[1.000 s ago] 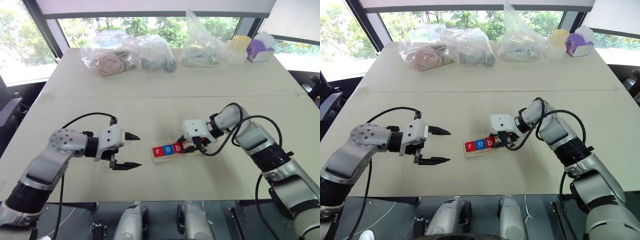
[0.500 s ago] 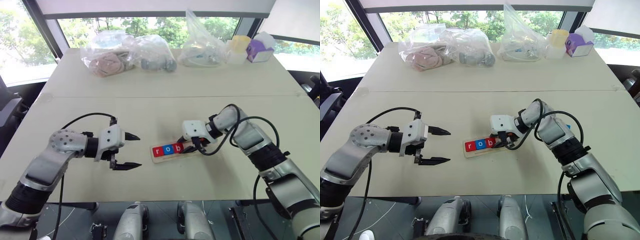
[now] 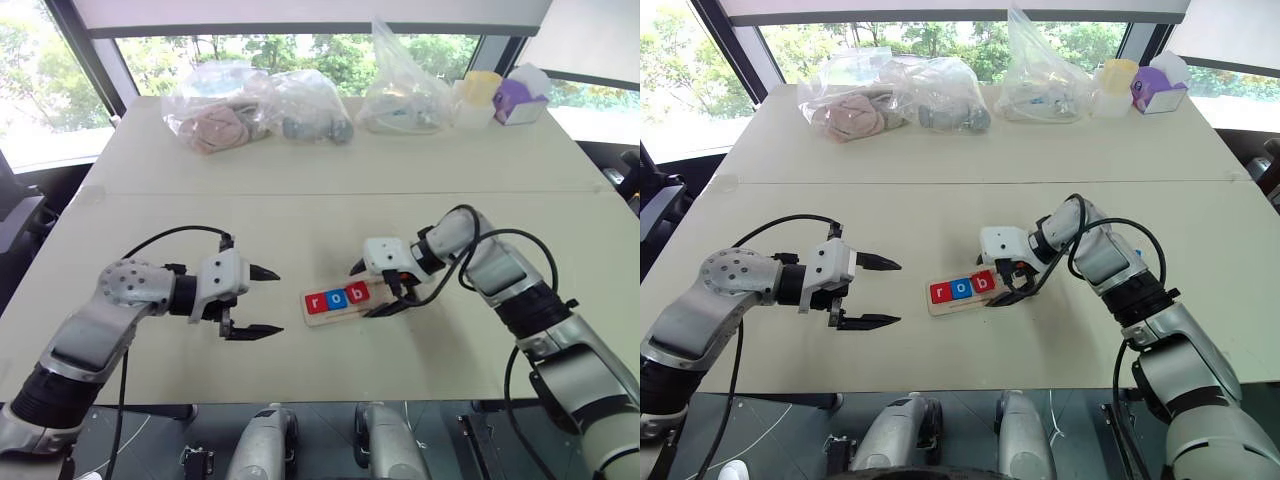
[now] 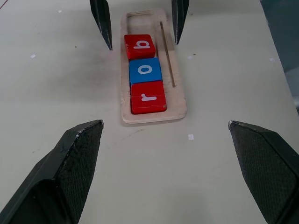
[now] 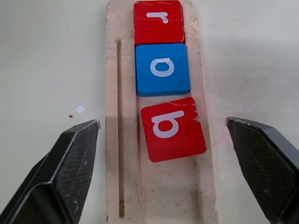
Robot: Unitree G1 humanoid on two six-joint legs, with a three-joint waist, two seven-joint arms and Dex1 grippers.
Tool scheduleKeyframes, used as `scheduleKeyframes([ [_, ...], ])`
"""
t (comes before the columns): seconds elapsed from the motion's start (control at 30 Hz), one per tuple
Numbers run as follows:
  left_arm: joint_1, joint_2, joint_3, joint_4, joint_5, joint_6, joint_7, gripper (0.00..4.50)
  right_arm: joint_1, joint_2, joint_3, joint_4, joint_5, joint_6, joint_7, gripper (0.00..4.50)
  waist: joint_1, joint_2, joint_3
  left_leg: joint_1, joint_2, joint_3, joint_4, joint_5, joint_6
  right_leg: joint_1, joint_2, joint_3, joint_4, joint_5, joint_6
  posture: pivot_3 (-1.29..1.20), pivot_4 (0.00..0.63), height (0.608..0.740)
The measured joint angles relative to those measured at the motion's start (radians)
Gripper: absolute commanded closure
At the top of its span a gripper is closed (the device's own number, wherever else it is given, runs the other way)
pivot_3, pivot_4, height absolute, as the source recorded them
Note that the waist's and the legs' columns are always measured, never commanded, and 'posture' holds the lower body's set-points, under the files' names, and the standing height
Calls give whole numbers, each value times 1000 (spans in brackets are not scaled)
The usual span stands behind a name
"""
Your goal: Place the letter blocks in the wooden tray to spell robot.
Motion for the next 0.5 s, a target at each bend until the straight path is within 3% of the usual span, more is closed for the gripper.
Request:
scheduleKeyframes([
  [0.23,0,-4,0,0,0,0,4,0,-50,35,-98,69,-7,-10,-155,26,0,0,0,0,0,0,0,0,0,0,0,0,0,0,0,0,150,740],
  [0.5,-1,-9,-1,0,0,-1,3,0,-5,51,-108,124,-41,-99,-307,26,-2,0,0,0,0,0,0,0,-1,0,0,0,1,0,0,0,150,740],
])
